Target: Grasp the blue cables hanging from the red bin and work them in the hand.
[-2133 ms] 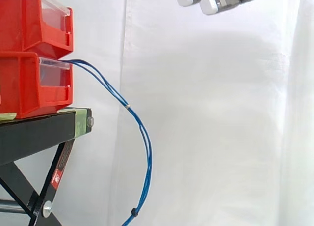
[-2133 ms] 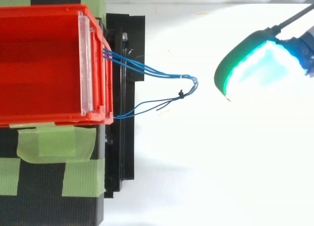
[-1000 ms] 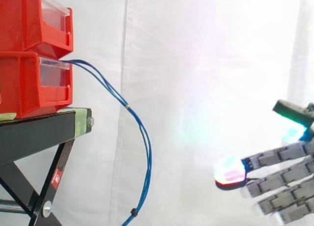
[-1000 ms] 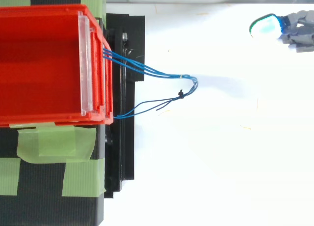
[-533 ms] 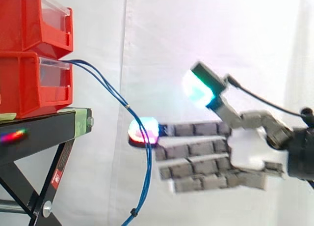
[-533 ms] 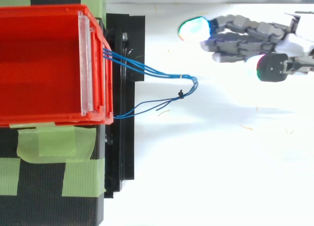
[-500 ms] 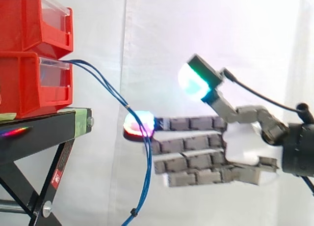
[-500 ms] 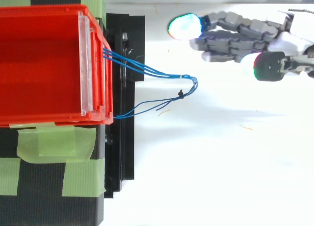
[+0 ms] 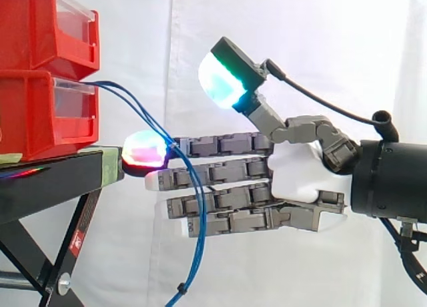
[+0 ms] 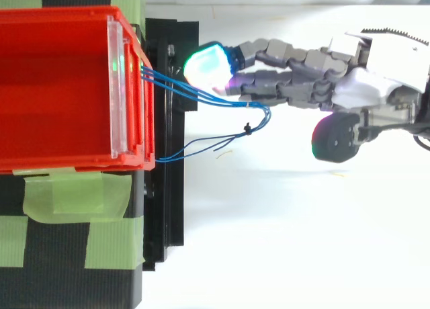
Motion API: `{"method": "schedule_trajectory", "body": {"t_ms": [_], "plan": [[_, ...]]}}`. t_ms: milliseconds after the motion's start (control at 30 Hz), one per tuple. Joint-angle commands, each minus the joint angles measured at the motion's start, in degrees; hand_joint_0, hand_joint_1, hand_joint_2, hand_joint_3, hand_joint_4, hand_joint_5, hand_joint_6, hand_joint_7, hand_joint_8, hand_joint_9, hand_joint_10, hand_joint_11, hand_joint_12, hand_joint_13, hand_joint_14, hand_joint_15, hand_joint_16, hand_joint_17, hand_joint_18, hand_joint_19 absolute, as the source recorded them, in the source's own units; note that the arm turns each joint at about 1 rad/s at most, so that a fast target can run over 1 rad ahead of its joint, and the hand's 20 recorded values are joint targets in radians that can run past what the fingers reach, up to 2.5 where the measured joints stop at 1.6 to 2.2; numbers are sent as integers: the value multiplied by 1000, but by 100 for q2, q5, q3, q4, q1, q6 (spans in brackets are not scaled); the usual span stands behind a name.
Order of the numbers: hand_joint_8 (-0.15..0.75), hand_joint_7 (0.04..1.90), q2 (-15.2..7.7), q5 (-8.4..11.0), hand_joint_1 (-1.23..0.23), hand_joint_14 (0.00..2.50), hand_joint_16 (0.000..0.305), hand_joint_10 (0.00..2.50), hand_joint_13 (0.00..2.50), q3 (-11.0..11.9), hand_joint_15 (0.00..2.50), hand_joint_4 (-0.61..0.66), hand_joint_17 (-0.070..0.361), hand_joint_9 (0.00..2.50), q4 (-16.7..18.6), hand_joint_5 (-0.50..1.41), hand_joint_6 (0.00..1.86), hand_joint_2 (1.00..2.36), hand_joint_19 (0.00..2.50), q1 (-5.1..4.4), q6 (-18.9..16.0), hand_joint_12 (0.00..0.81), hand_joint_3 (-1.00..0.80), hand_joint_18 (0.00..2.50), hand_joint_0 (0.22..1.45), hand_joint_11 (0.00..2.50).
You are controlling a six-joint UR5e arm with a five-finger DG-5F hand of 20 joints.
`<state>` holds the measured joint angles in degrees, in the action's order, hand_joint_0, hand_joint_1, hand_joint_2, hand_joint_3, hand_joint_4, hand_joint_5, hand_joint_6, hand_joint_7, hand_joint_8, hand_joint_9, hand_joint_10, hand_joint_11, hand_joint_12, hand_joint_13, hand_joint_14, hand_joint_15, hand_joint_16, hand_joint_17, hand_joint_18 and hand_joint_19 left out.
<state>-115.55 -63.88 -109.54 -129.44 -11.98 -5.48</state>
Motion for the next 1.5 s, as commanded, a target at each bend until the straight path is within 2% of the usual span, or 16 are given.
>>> {"method": "schedule_trajectory", "body": {"t_ms": [0,100,200,400,500,567,700,1000,1133,1333,1467], "plan": [[257,710,-12,-1,-597,9,52,4,142,-6,303,140,118,309,-107,-163,7,1001,387,-59,12,350,-941,0,700,192],[261,713,-117,-28,-596,10,53,6,151,-6,307,141,119,321,-230,-162,7,1003,400,-94,-50,352,-945,2,700,220],[264,716,-223,-151,-595,10,53,8,165,3,315,142,119,333,-283,-160,7,1002,398,-112,-182,353,-953,17,702,244],[269,719,-249,-221,-595,11,53,7,192,3,340,144,119,355,-310,-160,7,1001,419,-156,-252,360,-949,40,701,271],[271,718,-346,-230,-595,11,53,8,215,-6,359,144,120,371,-336,-157,8,1001,443,-156,-287,363,-947,66,700,293],[273,718,-504,-300,-597,12,53,8,233,3,371,144,120,382,-318,-155,7,1001,448,-156,-445,363,-953,93,703,305],[279,723,-504,-485,-596,14,54,9,280,3,415,149,121,410,-283,-153,8,1001,485,-156,-560,373,-947,152,703,352],[304,733,-504,-476,-595,17,54,15,411,29,514,155,122,537,-301,-135,8,1001,548,-156,-568,393,-946,278,704,534],[306,735,-504,-485,-593,19,55,16,462,56,547,160,123,572,-503,-127,9,1002,562,-156,-727,398,-941,313,705,570],[308,739,-495,-546,-594,20,55,16,494,144,575,163,124,594,-714,-117,9,1002,572,-147,-779,399,-943,353,707,590],[309,742,-425,-757,-594,20,55,14,498,258,570,163,124,592,-916,-113,8,1002,563,-112,-762,398,-947,366,708,576]]}}
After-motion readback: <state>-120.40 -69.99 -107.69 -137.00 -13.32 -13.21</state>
